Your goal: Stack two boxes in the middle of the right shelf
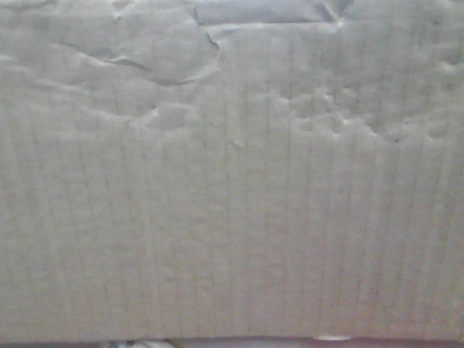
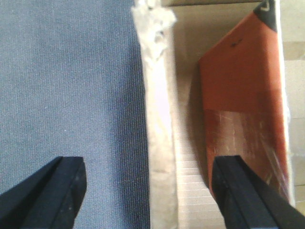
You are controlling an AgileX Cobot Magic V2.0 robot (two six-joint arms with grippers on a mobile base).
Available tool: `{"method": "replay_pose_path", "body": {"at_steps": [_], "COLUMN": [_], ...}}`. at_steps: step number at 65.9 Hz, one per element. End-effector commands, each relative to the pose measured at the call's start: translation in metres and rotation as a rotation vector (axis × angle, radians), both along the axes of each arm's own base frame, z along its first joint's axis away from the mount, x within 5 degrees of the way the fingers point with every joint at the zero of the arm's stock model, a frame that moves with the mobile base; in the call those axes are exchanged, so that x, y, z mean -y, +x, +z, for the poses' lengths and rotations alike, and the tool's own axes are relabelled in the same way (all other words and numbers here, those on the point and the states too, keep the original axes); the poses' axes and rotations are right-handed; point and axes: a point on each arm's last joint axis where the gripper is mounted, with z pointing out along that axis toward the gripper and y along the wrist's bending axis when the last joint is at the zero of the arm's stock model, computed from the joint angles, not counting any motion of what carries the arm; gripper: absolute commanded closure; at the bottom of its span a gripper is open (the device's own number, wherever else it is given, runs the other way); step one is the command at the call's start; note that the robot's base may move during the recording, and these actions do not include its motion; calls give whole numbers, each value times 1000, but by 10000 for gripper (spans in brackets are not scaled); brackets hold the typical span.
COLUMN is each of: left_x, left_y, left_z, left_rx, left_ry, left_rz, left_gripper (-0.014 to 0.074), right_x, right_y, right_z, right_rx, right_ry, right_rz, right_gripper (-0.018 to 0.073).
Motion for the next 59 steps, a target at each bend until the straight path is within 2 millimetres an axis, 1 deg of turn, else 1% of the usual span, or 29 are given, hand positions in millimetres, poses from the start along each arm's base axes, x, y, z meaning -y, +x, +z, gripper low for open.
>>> {"method": "replay_pose_path", "body": {"at_steps": [1, 9, 27, 38, 41, 47, 50, 51, 53, 54, 57, 58, 59], "left_x": [-1, -1, -1, -1, -1, 0, 0, 0, 1, 1, 2, 2, 2], "left_y": [-1, -1, -1, -1, -1, 1, 1, 2, 2, 3, 4, 5, 5], "left_z": [1, 1, 1, 1, 1, -1, -2, -3, -4, -5, -6, -7, -8], "left_rx": [6, 6, 6, 6, 6, 0, -4, -6, -9, -11, -16, -20, -22], "left_ry": [-2, -2, -2, -2, -2, 2, 4, 5, 7, 8, 8, 10, 11], "left_rz": [0, 0, 0, 0, 0, 0, 0, 0, 0, 0, 0, 0, 0], "left_gripper": [155, 155, 155, 155, 168, 232, 308, 320, 370, 409, 486, 512, 537], "right_x": [-2, -4, -3, -3, -4, -4, -4, -4, -4, -4, -4, -4, -4], "right_y": [5, 6, 6, 6, 6, 5, 5, 5, 5, 5, 5, 5, 5], "right_z": [-8, -10, -9, -9, -9, -9, -9, -9, -9, -9, -9, -9, -9], "right_rx": [-20, -29, -26, -27, -27, -28, -28, -28, -28, -28, -28, -28, -28], "right_ry": [-10, -6, -5, -3, -1, -2, -2, -2, -2, -2, -2, -2, -2], "right_rz": [0, 1, 3, 3, 5, 12, 12, 12, 12, 12, 12, 12, 12], "right_gripper": [181, 184, 239, 241, 241, 252, 286, 302, 342, 377, 461, 475, 520]}}
